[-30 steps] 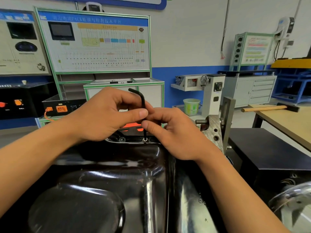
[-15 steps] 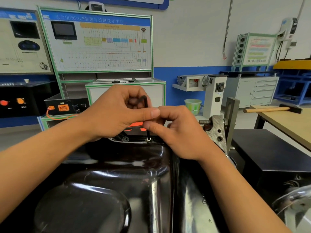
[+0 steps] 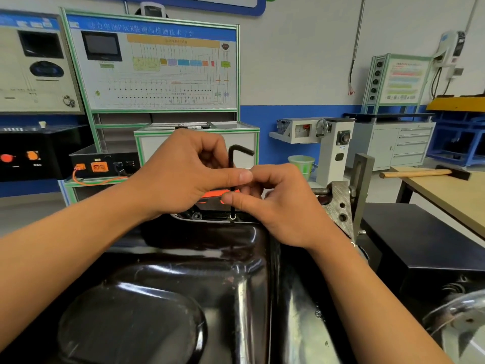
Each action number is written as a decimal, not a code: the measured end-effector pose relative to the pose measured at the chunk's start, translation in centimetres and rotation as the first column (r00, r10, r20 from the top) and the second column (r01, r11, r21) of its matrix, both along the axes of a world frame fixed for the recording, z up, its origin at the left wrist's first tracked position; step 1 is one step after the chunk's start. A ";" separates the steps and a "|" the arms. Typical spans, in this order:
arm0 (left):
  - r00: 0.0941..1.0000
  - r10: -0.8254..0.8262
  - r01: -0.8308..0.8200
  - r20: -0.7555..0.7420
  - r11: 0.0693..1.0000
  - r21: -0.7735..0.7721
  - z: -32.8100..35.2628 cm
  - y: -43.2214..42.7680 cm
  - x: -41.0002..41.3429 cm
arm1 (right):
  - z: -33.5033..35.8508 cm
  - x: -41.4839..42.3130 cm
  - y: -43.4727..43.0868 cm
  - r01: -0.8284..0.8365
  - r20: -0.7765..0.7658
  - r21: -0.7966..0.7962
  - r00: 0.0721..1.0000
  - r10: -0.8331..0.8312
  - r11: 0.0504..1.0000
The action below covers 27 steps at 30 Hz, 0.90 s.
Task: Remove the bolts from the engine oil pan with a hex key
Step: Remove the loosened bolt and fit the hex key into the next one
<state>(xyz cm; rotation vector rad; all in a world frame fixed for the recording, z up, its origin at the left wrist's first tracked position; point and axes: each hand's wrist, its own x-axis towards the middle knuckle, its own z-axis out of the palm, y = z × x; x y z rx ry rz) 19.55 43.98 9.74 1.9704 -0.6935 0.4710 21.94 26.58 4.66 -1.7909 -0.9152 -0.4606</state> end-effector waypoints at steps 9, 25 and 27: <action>0.986 -0.135 0.146 -0.102 0.984 0.106 0.1 1.0 0.4 | -0.1 0.3 -0.2 0.013 0.036 -0.044 0.999 -0.011 0.999; 0.997 -0.068 0.066 0.028 0.995 0.077 0.0 0.1 0.3 | 0.1 -0.2 -0.2 -0.018 -0.032 -0.061 0.999 0.017 0.998; 0.997 -0.079 0.077 0.017 0.992 0.096 0.1 0.5 0.4 | 0.1 -0.2 -0.3 -0.014 -0.010 -0.096 1.000 0.014 0.995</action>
